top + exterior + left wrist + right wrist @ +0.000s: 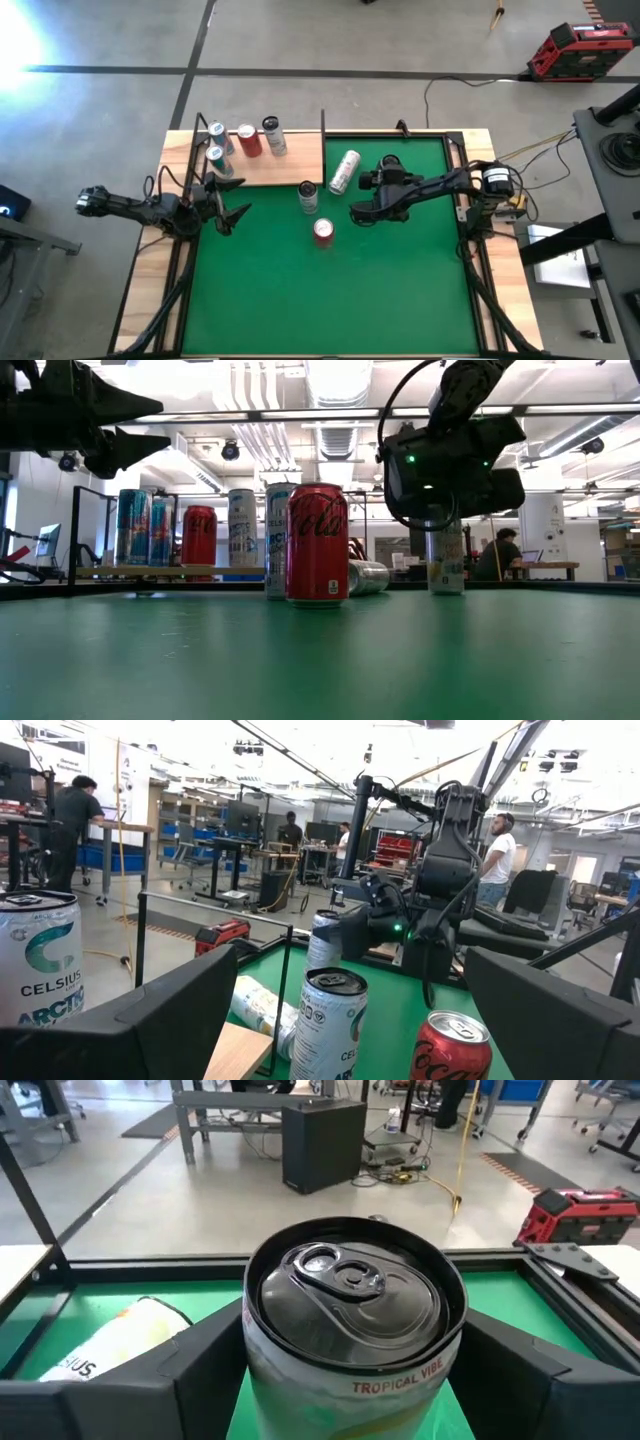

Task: Place canned beverage on shelf
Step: Adjust the white yellow soda can on the table

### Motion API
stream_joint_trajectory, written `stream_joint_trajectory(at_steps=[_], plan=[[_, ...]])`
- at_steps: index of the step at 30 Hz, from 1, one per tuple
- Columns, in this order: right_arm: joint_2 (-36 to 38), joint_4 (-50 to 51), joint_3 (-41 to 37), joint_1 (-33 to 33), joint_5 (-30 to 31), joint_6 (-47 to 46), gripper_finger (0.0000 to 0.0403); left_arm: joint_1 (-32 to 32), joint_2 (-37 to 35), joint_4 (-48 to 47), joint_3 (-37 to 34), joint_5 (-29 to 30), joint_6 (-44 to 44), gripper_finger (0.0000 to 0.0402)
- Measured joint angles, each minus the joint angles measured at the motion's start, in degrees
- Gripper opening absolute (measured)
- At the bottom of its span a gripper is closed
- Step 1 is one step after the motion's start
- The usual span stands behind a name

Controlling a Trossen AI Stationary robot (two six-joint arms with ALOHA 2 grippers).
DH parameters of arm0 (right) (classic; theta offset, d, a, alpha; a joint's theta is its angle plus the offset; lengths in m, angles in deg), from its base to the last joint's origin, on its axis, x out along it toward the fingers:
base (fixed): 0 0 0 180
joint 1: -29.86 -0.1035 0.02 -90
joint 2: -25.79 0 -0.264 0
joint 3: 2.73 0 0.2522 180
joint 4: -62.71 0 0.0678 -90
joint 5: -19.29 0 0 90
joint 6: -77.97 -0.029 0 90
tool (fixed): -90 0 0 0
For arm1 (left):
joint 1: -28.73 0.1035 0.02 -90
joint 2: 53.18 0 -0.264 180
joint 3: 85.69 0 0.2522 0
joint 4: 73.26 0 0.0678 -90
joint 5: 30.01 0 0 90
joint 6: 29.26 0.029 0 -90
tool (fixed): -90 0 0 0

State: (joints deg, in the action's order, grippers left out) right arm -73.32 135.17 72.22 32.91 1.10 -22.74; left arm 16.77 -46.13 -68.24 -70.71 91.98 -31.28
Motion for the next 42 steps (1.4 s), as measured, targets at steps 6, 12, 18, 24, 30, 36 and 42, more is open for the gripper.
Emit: stream_joint_trajectory(at_steps=[6, 12, 18, 24, 30, 36, 42], plan=[[0.00, -0.05, 2.51, 0.00, -0.59, 1.51, 0.0337, 0.02, 0.00, 0.01, 0.00, 0.00, 0.00, 0.0375], [0.00, 3.06, 6.16, 0.11, -5.55, 2.41, 0.0393, 0.02, -0.02, 0.01, 0.00, 0.00, 0.00, 0.0375], [0.68, 16.68, 12.73, 0.11, -17.08, -2.03, 0.0399, 0.01, 0.00, 0.01, -0.01, -0.01, 0.00, 0.0375], [1.25, 26.63, 16.59, -0.52, -22.29, -7.08, 0.0400, 0.00, 0.00, 0.01, -0.01, 0.00, 0.00, 0.0375], [2.22, 31.15, 22.56, -1.66, -27.72, -7.03, 0.0400, 0.00, -0.01, 0.01, 0.00, 0.01, 0.00, 0.0375], [2.69, 31.34, 29.24, -1.62, -31.40, -3.18, 0.0400, 0.02, 0.00, -0.01, -0.01, 0.01, 0.00, 0.0375], [2.65, 29.52, 43.10, -0.57, -44.62, -5.68, 0.0400, 0.00, 0.00, 0.01, 0.00, 0.01, 0.00, 0.0375]])
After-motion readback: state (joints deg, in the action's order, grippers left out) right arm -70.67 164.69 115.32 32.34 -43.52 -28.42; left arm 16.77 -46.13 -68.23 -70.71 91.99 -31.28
